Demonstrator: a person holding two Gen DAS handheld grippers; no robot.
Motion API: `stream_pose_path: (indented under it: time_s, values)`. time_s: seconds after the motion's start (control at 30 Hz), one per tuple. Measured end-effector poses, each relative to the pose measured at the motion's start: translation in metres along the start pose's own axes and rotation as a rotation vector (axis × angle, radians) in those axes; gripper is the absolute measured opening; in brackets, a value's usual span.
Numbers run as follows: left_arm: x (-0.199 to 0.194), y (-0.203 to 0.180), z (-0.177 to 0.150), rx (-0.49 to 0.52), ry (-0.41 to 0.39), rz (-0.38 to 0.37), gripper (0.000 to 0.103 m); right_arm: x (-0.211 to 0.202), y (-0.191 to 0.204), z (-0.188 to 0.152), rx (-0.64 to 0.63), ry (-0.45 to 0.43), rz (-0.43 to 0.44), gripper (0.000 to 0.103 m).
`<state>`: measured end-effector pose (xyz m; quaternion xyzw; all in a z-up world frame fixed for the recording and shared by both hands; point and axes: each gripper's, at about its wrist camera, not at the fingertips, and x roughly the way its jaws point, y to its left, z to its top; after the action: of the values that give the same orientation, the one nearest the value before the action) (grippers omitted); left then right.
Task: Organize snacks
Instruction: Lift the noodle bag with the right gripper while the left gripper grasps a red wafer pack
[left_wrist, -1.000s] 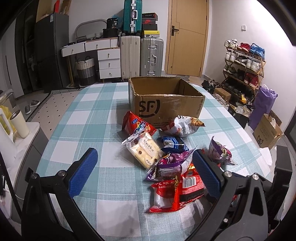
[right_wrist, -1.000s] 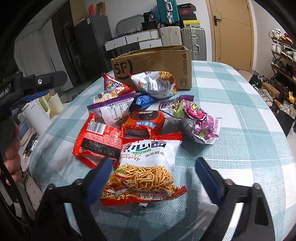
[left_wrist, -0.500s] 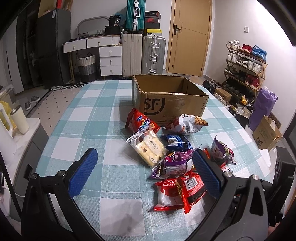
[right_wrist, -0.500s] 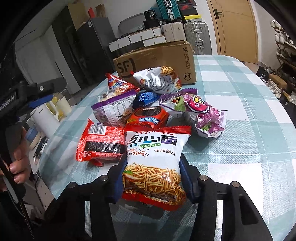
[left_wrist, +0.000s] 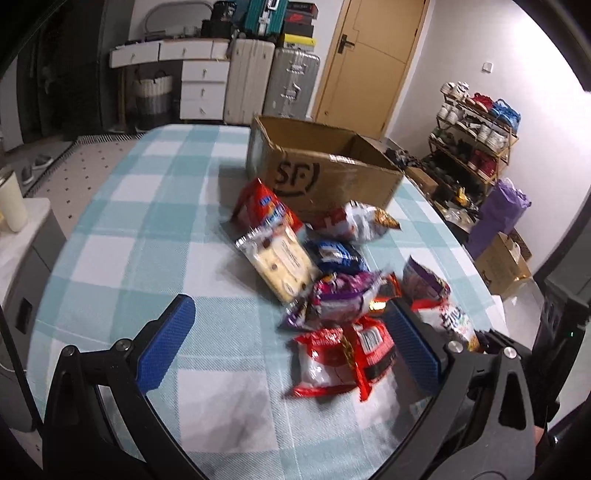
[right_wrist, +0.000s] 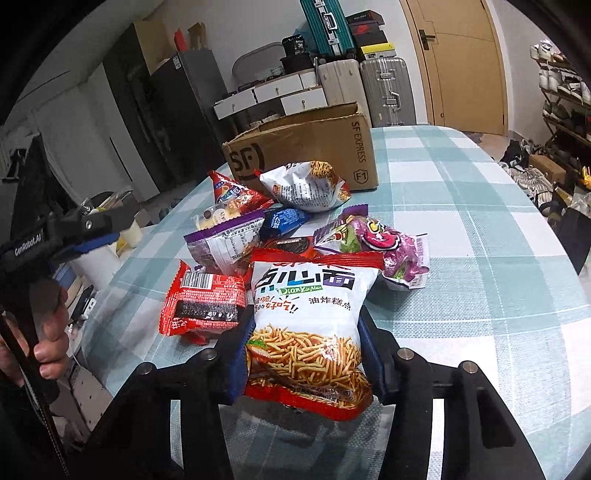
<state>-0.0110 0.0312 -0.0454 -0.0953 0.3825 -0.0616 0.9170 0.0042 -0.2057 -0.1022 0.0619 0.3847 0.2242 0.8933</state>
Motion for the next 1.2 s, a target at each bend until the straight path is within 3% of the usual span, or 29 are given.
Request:
stream_pose_path:
  time_s: [0.5, 0.9, 1.1, 1.17, 1.2]
  values:
    - [0.029, -0.041, -0.019, 0.091, 0.107, -0.075, 0.102, -0.011, -0.009, -0.004, 0.016, -0.021, -0.01, 0.051]
    - [0.056, -0.073, -0.026, 0.183, 0.145, -0.048, 0.097, -0.022, -0.012, -0.009, 0.011, -0.062, -0.015, 0.051]
    - [0.069, -0.096, -0.034, 0.306, 0.117, 0.025, 0.089, -0.027, -0.017, -0.01, 0.02, -0.081, -0.018, 0.051]
    - [0.074, -0.097, -0.037, 0.304, 0.139, 0.016, 0.07, -0.029, -0.02, -0.011, 0.026, -0.087, -0.018, 0.051]
    - [0.078, -0.097, -0.038, 0.301, 0.154, 0.012, 0.066, -0.031, -0.021, -0.012, 0.028, -0.089, -0.02, 0.051]
